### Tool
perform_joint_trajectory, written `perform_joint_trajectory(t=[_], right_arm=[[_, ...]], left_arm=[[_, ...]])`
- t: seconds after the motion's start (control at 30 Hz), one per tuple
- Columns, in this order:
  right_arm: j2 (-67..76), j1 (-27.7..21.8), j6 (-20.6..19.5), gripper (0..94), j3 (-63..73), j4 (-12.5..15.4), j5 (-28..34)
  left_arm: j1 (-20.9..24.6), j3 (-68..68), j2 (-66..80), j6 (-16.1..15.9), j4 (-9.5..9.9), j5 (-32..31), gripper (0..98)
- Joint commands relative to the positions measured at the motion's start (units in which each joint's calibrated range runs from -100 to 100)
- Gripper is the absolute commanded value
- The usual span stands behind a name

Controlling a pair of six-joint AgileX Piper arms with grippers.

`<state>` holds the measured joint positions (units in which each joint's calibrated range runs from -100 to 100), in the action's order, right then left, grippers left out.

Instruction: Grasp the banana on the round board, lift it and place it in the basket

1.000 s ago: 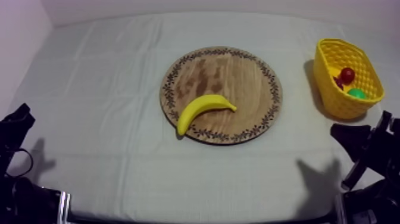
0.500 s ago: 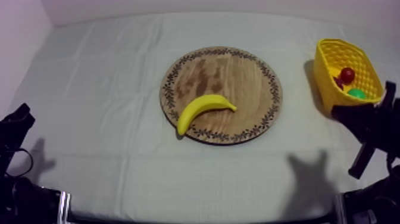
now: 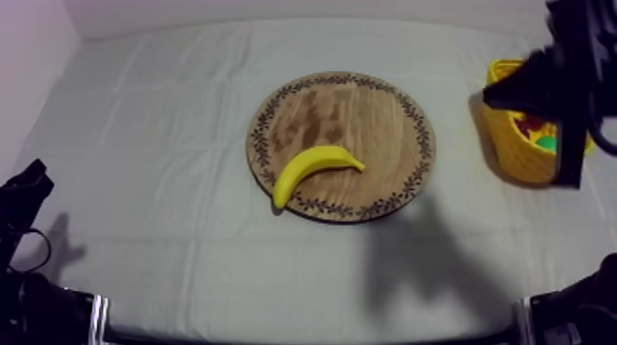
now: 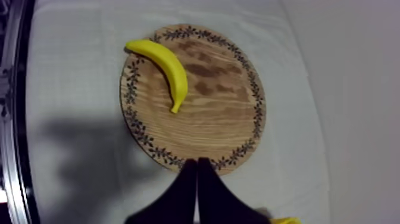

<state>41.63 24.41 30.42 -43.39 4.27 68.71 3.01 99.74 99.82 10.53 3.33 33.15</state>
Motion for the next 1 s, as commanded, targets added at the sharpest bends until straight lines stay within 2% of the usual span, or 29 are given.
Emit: perform_joint_trajectory(t=[0.0,0.2,0.37,0.57,0.77,0.97], right_arm=[[-10.44,0.75,3.03,0.5,11.77,-0.95,5.90],[-22.96,3.41,7.04,0.5,24.63,-4.02,12.81],[-31.68,4.59,11.22,0.5,34.83,-4.75,19.10],[-39.58,5.89,14.94,1.1,42.37,-5.13,23.48],[-45.36,7.72,16.46,1.5,48.03,-5.74,26.11],[-47.78,8.72,16.31,5.7,51.32,-5.73,27.33]], left_arm=[[-0.01,0.03,0.00,-0.01,0.02,0.00,0.1],[-0.01,0.03,0.00,-0.01,0.02,0.00,0.1],[-0.01,0.03,0.00,-0.01,0.02,0.00,0.1],[-0.01,0.03,0.00,-0.01,0.02,0.00,0.1],[-0.01,0.03,0.00,-0.01,0.02,0.00,0.1],[-0.01,0.03,0.00,-0.03,0.02,0.00,0.1]])
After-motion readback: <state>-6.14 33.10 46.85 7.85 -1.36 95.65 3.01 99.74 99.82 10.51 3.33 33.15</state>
